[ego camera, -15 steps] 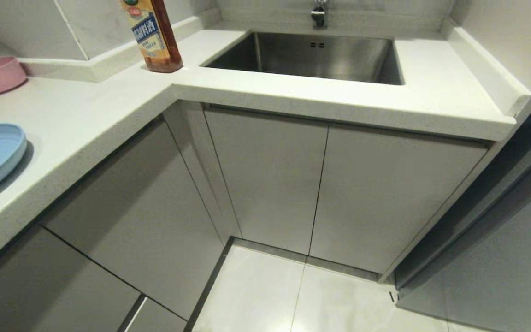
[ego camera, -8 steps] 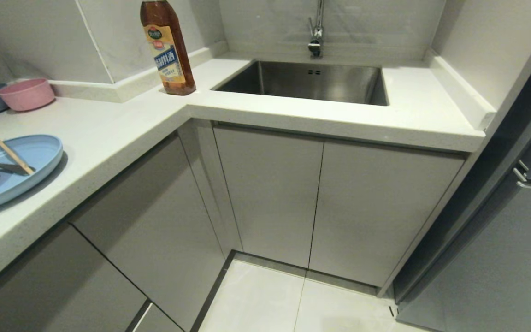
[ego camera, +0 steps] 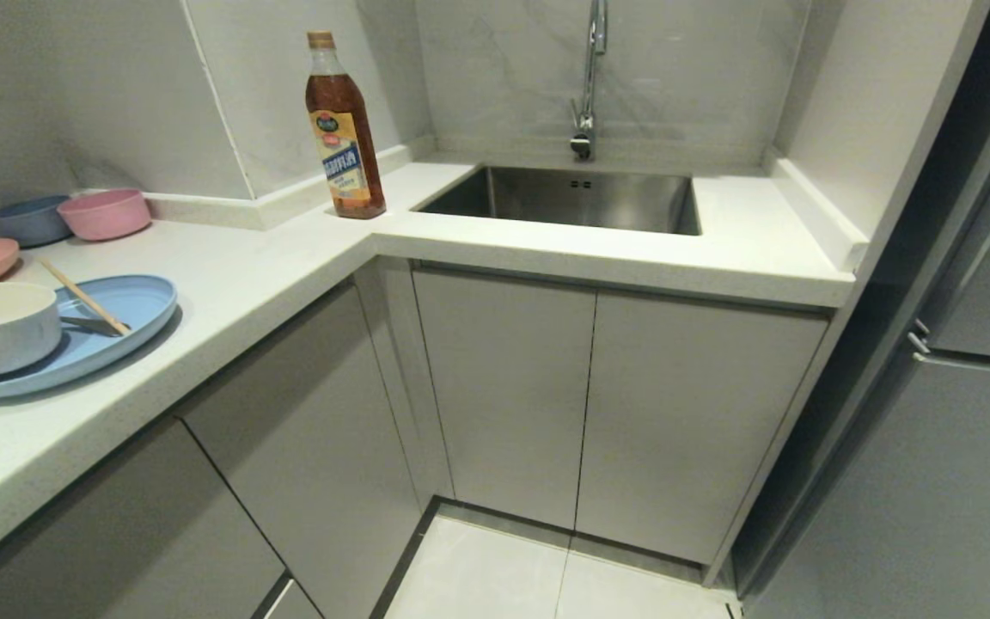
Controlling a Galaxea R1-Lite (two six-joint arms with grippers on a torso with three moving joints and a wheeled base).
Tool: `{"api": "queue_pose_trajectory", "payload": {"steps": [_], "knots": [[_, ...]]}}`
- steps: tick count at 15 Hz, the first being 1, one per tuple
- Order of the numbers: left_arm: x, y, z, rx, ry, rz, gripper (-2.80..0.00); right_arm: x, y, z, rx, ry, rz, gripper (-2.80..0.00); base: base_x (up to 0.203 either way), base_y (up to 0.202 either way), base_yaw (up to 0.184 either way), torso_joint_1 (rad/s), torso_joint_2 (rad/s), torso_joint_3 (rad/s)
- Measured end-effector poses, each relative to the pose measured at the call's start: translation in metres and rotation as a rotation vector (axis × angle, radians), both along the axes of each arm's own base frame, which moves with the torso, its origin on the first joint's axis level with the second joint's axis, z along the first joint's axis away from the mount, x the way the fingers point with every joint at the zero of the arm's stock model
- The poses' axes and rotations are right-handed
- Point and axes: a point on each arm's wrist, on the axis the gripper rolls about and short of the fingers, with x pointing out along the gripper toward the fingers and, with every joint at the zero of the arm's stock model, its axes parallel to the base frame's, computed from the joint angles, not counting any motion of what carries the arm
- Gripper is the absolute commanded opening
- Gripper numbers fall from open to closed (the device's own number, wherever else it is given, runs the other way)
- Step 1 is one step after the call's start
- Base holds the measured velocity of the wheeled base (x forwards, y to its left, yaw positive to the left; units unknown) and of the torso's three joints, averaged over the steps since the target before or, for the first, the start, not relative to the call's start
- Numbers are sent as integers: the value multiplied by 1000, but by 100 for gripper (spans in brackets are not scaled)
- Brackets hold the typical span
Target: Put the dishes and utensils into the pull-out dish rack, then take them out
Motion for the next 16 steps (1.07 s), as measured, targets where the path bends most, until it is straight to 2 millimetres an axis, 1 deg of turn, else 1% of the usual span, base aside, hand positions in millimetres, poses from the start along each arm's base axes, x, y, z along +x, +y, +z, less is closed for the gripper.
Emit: {"api": "queue_pose_trajectory", "payload": {"steps": [4, 8, 16], "knots": [[0, 0, 0, -7, 0, 0, -280, 0, 0, 0, 0, 0, 0, -280, 0, 0, 0, 3, 2, 88], [0, 0, 0, -70, -4, 3, -280, 0, 0, 0, 0, 0, 0, -280, 0, 0, 0, 0, 0, 0], [0, 0, 0, -74, -4, 4, -280, 0, 0, 0, -1, 0, 0, -280, 0, 0, 0, 0, 0, 0]]}}
